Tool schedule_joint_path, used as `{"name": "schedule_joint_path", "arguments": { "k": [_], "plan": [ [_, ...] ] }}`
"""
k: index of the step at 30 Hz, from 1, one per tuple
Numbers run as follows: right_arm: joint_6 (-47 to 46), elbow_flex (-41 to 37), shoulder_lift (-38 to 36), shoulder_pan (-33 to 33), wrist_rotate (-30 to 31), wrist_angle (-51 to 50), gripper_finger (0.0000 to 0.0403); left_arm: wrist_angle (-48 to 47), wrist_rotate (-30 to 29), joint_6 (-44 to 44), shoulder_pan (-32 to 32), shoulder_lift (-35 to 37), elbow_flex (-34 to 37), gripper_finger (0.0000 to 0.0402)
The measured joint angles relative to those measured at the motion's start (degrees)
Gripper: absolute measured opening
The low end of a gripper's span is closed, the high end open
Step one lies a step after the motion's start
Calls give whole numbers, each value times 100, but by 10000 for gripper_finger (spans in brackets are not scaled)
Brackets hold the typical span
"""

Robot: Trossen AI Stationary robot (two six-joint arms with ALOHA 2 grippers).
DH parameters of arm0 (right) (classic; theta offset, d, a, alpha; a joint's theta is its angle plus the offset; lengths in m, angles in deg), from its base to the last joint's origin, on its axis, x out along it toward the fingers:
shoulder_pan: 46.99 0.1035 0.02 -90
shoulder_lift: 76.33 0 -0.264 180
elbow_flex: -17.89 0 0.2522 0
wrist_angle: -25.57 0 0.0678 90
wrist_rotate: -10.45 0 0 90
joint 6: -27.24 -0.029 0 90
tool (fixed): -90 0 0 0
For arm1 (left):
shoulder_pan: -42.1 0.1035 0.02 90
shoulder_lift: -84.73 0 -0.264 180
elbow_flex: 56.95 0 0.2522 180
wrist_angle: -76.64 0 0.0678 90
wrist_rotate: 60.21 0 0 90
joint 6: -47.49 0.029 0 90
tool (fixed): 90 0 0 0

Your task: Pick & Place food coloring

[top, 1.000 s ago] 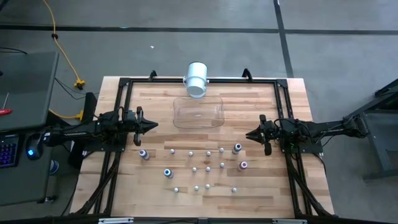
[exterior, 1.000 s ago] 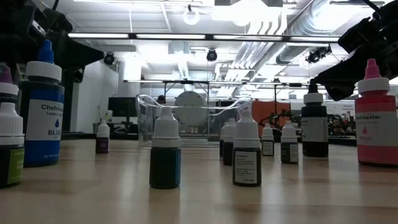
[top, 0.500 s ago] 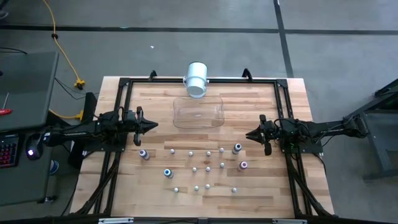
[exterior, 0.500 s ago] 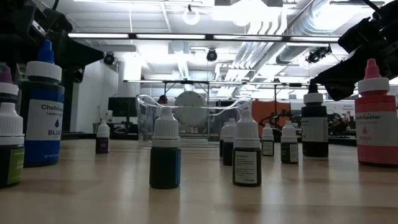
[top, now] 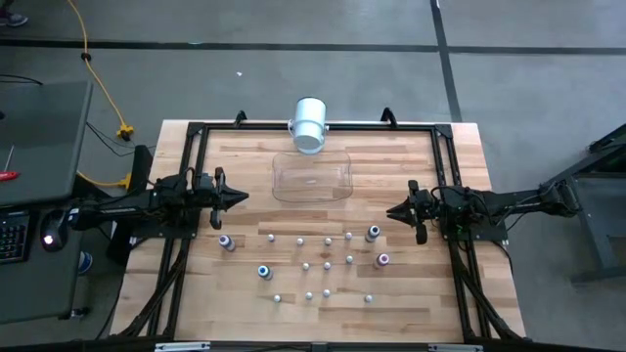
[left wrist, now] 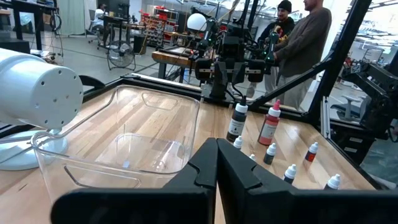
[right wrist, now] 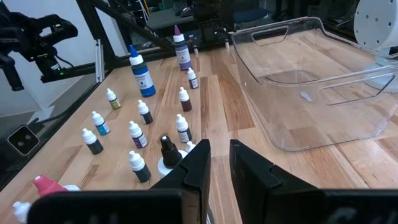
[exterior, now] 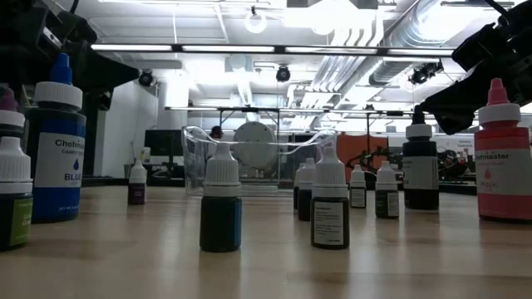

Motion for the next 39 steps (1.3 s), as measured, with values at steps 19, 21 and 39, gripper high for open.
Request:
{"name": "schedule_joint_path", "arguments": {
  "k": [19,21,39],
  "plan": [
    [-2,0,0,0,114,15,51,0,0,1,1,0,0,1],
    [-161,0,0,-2,248,67,52,-1,0,0,1,0,0,1],
    [530,1155,7,-2,944,288,52,0,0,2,2,-1,0,1]
  ]
}}
